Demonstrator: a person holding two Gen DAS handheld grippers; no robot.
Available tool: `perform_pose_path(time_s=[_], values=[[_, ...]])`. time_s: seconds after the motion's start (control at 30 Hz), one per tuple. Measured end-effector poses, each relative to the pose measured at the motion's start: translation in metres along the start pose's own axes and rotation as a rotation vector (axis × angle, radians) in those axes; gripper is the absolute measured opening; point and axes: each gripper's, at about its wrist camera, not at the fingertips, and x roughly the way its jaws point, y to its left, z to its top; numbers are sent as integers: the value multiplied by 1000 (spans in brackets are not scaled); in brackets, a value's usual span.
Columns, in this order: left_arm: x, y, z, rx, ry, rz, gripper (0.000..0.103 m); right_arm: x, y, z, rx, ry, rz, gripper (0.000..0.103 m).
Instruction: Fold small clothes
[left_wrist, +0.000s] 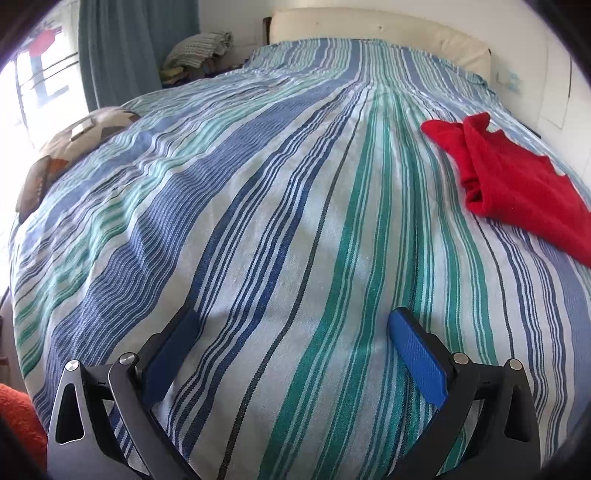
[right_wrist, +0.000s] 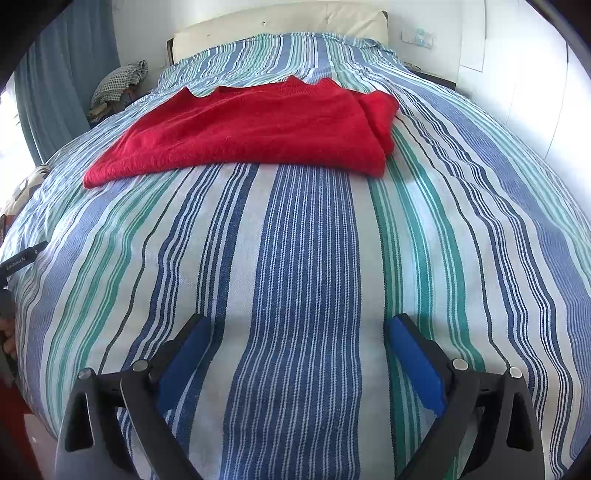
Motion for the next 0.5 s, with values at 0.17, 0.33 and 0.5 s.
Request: perform_pose_path(time_s=[0.17, 0.33, 0.5], values=[[-1, 0, -1, 1, -3, 6, 103, 0, 0, 0, 0, -1, -1, 97], [-2, -1, -2, 2, -6, 15, 103, 0, 0, 0, -1, -1, -2, 97], [-2, -1, -2, 1, -10, 14, 103, -1, 0, 0, -4, -4, -6, 97]])
